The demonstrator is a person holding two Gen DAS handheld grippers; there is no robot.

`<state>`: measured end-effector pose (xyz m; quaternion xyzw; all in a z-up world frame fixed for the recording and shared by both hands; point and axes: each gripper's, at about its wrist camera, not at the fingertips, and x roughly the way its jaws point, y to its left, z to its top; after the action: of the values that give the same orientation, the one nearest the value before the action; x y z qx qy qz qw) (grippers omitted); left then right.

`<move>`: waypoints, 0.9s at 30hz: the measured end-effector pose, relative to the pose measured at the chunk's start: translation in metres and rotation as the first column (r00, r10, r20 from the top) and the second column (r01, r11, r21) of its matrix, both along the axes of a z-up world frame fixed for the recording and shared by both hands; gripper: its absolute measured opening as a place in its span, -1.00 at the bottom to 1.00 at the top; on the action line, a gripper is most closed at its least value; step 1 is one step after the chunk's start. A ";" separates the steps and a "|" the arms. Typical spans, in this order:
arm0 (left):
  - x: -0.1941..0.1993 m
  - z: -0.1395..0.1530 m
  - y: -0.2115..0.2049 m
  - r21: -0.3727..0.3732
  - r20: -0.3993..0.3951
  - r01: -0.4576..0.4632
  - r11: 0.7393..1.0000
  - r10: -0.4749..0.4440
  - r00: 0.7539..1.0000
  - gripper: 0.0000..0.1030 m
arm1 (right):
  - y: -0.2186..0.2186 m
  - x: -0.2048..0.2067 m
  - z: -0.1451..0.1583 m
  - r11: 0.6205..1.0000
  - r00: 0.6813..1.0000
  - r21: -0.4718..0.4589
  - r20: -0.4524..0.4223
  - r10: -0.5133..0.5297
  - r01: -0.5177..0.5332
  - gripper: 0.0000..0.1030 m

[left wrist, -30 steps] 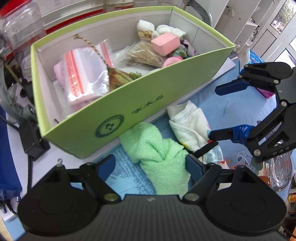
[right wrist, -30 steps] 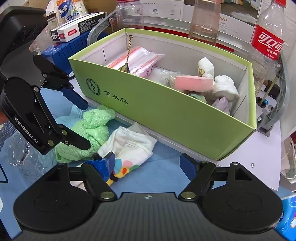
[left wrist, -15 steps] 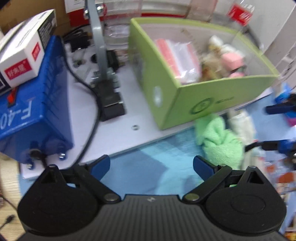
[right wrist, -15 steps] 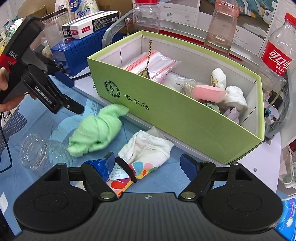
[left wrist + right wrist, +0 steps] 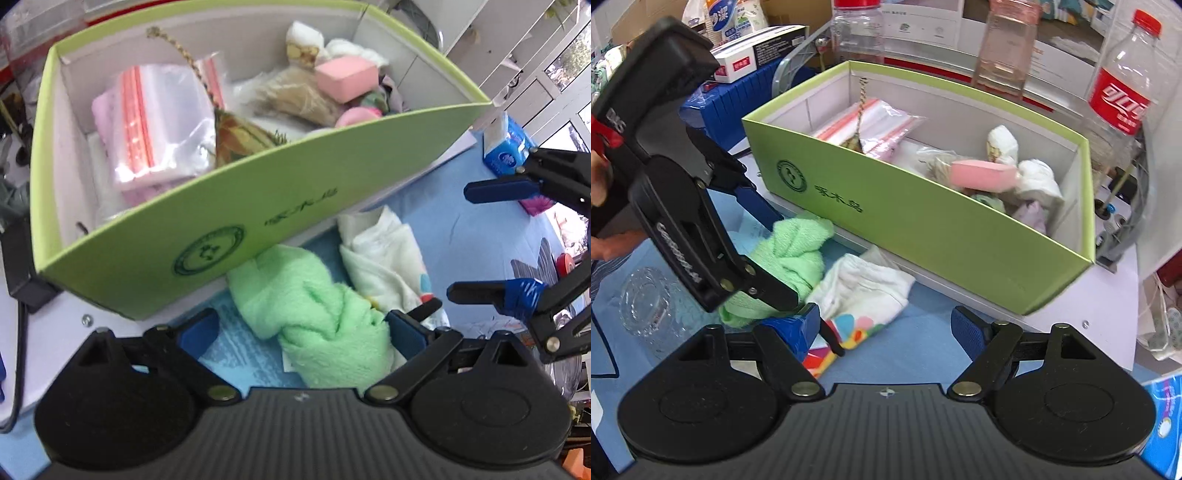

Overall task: Organize soft objects
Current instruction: 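Move left gripper to green towel while right gripper moves to white sock, then grasp green towel with left gripper while right gripper grasps white patterned sock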

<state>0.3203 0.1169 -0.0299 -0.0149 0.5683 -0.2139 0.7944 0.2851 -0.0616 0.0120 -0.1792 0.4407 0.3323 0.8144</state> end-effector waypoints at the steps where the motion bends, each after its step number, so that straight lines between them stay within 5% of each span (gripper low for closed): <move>1: -0.002 0.001 0.004 0.001 0.001 -0.015 1.000 0.015 1.000 0.90 | -0.002 0.001 -0.001 1.000 1.000 0.001 -0.002 -0.008 0.008 0.25; 9: -0.029 0.006 0.082 -0.027 0.014 -0.222 0.975 0.223 0.975 0.94 | 0.000 0.001 -0.003 1.000 1.000 0.021 -0.020 0.001 0.000 0.26; 13: -0.036 0.003 0.107 0.049 0.026 -0.315 0.948 0.314 0.949 0.92 | 0.028 -0.002 0.002 0.998 0.998 -0.008 -0.032 0.056 -0.056 0.26; 22: -0.051 0.014 0.094 0.004 0.084 -0.256 0.967 0.255 0.963 0.92 | 0.084 0.012 -0.034 0.945 0.990 -0.301 -0.102 0.099 -0.126 0.26; 27: -0.049 0.027 0.086 0.006 0.114 -0.241 0.970 0.239 0.964 0.92 | 0.049 0.037 -0.032 0.960 0.991 -0.278 -0.135 -0.012 -0.026 0.28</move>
<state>0.2709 0.2032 -0.0027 -0.0635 0.5188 -0.1110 0.8453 0.3224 -0.0122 -0.0195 -0.2708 0.5370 0.2810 0.7479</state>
